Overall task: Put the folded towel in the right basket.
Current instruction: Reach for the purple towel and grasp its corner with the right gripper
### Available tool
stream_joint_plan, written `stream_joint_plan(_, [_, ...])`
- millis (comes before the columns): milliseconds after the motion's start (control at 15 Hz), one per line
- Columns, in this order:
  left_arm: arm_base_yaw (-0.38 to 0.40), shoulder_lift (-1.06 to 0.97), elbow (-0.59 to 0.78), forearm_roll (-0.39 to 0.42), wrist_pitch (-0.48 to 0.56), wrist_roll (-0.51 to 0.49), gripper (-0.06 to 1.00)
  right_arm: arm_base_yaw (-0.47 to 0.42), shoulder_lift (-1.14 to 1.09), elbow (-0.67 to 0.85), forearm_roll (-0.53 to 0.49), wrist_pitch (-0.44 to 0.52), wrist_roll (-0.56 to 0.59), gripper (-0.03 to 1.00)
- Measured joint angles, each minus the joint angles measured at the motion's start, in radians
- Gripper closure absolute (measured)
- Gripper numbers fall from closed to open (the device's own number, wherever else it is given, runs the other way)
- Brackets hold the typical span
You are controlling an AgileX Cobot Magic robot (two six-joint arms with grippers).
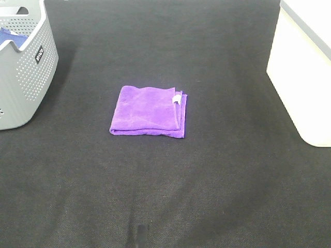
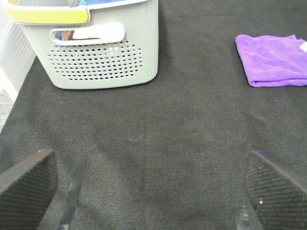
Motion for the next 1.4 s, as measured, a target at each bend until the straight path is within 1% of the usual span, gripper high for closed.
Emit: stream_joint_plan(1400, [0.000, 0.000, 0.000, 0.000, 0.000, 0.000, -0.05, 0.000, 0.000, 0.000, 0.000, 0.000, -0.001, 0.01])
